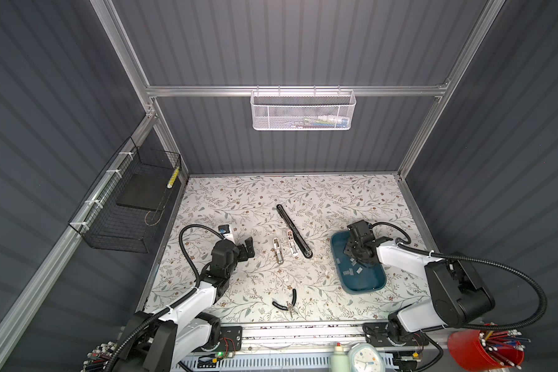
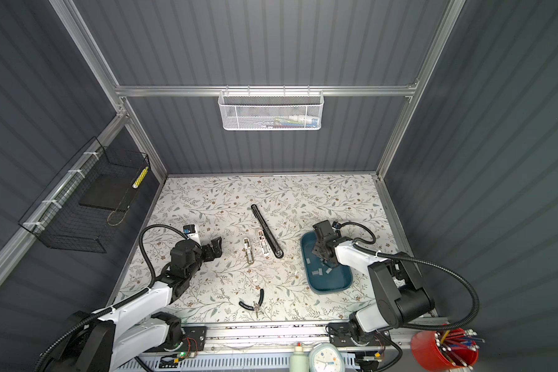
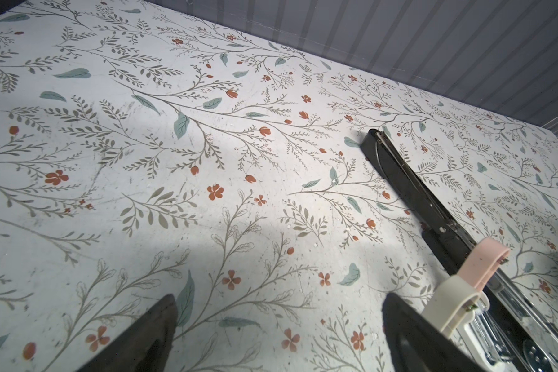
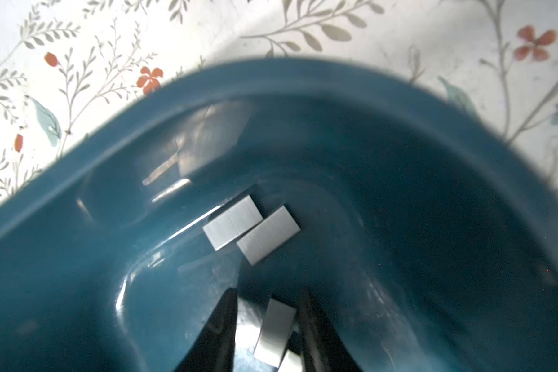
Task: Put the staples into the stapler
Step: 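Move the right gripper into the teal tray and pinch a staple strip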
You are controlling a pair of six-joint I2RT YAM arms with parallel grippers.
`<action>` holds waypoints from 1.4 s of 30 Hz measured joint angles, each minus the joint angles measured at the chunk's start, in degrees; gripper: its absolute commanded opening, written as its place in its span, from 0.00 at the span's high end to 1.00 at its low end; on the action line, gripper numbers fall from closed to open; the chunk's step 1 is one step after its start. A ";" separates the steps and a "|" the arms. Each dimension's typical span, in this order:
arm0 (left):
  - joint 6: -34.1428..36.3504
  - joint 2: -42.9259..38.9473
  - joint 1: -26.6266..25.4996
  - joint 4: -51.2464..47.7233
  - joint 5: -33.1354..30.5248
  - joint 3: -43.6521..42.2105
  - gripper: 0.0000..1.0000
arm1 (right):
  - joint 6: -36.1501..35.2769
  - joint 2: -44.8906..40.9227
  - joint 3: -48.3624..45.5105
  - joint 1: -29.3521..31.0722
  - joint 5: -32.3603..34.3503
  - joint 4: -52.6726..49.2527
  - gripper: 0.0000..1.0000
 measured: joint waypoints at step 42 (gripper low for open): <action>0.00 -0.26 0.00 0.02 0.02 0.00 0.01 | -5.86 4.52 6.36 -0.09 -4.55 -6.97 0.84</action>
